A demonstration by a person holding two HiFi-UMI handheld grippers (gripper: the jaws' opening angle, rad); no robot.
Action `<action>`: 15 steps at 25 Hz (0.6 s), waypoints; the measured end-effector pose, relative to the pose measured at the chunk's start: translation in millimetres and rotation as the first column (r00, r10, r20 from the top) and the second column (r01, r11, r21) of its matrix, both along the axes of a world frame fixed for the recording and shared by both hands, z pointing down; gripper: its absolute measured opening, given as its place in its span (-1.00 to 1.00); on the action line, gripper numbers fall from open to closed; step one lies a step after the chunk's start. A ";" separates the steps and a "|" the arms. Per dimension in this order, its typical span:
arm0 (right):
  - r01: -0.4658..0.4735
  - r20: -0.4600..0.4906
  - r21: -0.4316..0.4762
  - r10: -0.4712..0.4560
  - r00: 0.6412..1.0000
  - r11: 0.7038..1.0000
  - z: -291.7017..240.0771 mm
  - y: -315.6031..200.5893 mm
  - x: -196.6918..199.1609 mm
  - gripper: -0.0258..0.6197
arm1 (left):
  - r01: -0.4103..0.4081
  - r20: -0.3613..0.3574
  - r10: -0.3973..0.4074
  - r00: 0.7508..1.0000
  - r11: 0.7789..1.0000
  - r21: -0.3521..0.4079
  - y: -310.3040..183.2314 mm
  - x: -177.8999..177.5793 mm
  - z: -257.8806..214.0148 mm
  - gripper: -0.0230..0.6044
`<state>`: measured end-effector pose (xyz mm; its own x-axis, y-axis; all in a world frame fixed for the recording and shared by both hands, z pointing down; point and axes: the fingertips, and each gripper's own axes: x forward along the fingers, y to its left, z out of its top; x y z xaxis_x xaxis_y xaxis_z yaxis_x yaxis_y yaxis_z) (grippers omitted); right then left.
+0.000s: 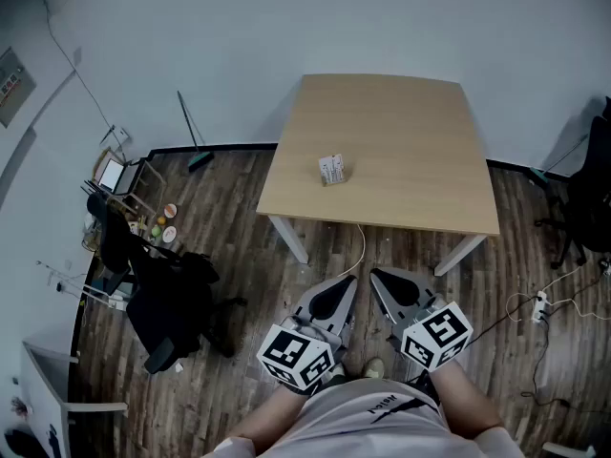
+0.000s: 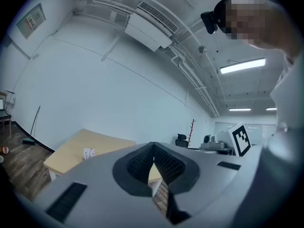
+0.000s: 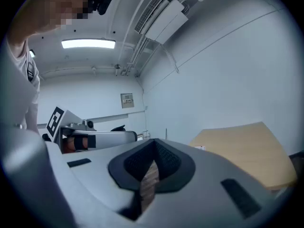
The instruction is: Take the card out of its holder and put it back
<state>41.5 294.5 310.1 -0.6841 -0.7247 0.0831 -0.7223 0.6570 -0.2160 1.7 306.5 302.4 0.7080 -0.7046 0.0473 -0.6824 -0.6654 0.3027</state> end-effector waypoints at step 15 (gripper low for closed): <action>-0.016 0.064 -0.036 0.018 0.998 0.999 6.0 5.0 14.6 -0.88 | 0.010 0.021 -0.009 1.000 1.000 -0.015 2.7 0.7 6.0 -0.89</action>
<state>56.1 299.6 316.1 -0.6765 -0.7335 0.0650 -0.7170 0.6360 -0.2855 2.3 309.2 308.4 0.7000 -0.7105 0.0723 -0.6949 -0.6543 0.2984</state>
